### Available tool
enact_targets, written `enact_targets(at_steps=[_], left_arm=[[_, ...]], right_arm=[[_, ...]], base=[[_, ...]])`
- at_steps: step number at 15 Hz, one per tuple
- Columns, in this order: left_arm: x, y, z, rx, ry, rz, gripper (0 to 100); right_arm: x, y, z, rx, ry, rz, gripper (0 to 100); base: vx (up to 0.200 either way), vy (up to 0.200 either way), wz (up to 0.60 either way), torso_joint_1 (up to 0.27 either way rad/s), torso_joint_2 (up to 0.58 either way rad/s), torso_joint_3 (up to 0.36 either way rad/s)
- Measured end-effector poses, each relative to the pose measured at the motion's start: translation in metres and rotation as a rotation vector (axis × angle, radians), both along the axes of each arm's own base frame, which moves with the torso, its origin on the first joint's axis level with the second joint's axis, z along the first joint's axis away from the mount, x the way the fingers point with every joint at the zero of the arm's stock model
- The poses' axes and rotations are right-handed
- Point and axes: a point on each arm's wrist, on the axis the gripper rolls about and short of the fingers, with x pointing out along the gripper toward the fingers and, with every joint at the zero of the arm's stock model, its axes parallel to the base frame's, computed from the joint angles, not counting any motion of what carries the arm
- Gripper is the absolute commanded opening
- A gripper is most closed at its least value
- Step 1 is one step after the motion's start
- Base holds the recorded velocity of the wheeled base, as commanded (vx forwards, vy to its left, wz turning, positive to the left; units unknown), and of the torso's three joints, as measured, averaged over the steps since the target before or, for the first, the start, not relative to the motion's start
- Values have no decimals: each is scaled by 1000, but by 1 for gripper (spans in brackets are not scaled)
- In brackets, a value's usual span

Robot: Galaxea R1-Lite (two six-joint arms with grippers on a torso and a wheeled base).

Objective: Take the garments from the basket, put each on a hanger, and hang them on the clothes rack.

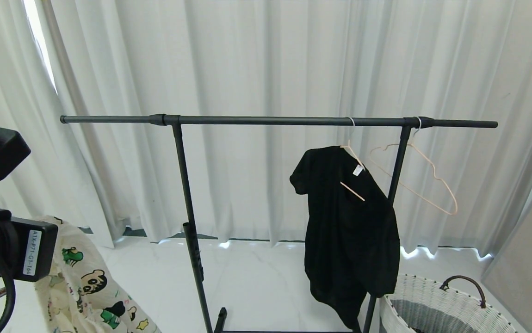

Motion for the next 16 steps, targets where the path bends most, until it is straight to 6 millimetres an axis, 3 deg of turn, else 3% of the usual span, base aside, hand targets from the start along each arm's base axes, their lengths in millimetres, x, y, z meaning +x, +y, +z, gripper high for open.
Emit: enact_targets(at_steps=[5,13,16], left_arm=[[-1,0,0,2,-1,2,0],[-2,0,0,21,1,-18,0],[-5,1,2,17,-11,-22,0]], right_arm=[[13,2,-9,21,-95,-4,100],[18,1,-20,21,-119,-12,100],[18,2,-19,41,-120,17,100]], base=[[0,0,0,115,-244,-133],[0,-200,0,7,-9,-3],[0,0,0,0,0,0]])
